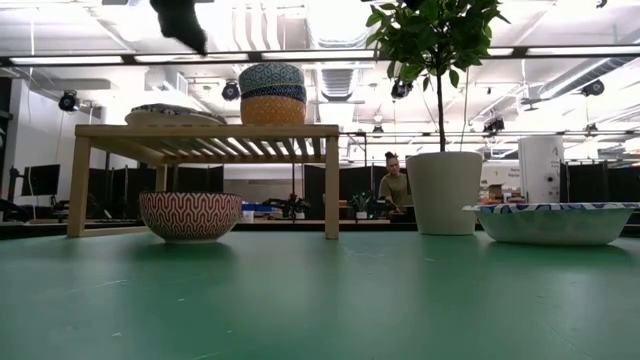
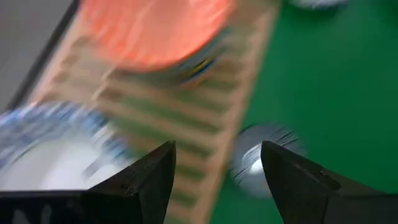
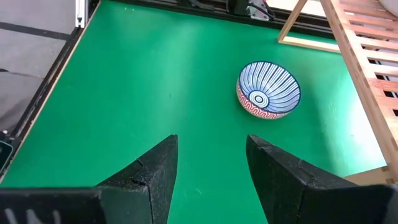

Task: Place and stack bowls onto a shelf
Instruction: Stack the top white bowl on top of the other white bowl on the shelf

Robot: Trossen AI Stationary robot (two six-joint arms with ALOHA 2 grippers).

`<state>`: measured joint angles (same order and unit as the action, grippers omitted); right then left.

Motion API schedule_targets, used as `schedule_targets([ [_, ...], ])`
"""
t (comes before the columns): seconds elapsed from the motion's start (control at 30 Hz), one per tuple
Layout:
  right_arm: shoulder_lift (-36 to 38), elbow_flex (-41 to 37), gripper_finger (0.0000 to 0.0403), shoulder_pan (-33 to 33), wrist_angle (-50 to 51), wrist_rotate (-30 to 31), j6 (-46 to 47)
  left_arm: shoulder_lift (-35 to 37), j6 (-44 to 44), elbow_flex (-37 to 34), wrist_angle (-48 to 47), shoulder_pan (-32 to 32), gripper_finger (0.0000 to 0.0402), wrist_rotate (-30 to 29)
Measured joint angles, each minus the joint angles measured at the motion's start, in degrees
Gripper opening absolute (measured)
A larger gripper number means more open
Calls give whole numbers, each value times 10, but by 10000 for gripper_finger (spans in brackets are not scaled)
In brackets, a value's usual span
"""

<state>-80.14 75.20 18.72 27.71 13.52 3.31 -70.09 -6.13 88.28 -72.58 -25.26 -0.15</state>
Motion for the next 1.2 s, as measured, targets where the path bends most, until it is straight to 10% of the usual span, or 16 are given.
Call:
schedule_targets([
  [0.67,-21,-2,180,0,-16,0,65,62,212,-298,308,401,190,-127],
  [1.2,-50,-27,180,-37,334,-11,503,-41,227,-346,384,426,190,-145],
])
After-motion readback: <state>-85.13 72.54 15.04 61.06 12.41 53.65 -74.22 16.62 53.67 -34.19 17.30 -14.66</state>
